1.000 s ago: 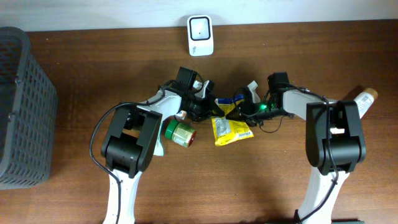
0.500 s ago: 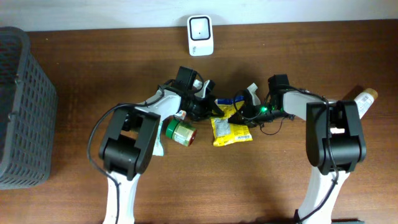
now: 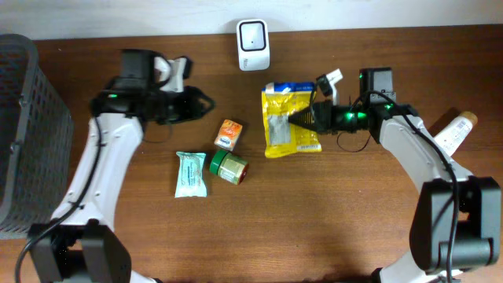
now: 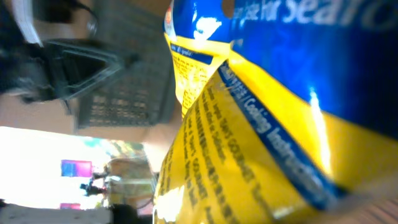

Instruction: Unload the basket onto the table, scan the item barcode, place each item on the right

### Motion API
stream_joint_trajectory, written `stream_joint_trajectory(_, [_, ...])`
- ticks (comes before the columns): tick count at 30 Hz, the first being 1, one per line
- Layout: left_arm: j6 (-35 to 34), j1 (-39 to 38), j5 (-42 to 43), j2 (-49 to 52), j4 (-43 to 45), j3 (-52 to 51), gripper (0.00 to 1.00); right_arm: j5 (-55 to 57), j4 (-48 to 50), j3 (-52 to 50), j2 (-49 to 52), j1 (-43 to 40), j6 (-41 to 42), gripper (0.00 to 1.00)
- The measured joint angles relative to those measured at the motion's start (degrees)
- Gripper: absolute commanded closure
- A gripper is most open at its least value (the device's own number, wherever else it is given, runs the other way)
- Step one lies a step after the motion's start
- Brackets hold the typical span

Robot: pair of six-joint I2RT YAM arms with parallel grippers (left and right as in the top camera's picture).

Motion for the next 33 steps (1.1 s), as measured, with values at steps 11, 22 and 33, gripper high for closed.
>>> stream_joint_trajectory(11, [1.9, 5.7, -10.0, -0.5, -4.6, 0.0, 0.01, 3.3, 5.3, 0.1, -10.2, 1.0, 41.6, 0.96])
stream_joint_trajectory(22, [1.9, 5.7, -10.6, -0.5, -4.6, 0.0, 0.01, 18.1, 18.8, 0.1, -11.1, 15.5, 72.9, 0.96])
stream_joint_trajectory(33, [1.9, 5.7, -14.1, -0.5, -4.2, 0.0, 0.01, 24.3, 26.2, 0.2, -11.1, 18.8, 59.8, 0.96])
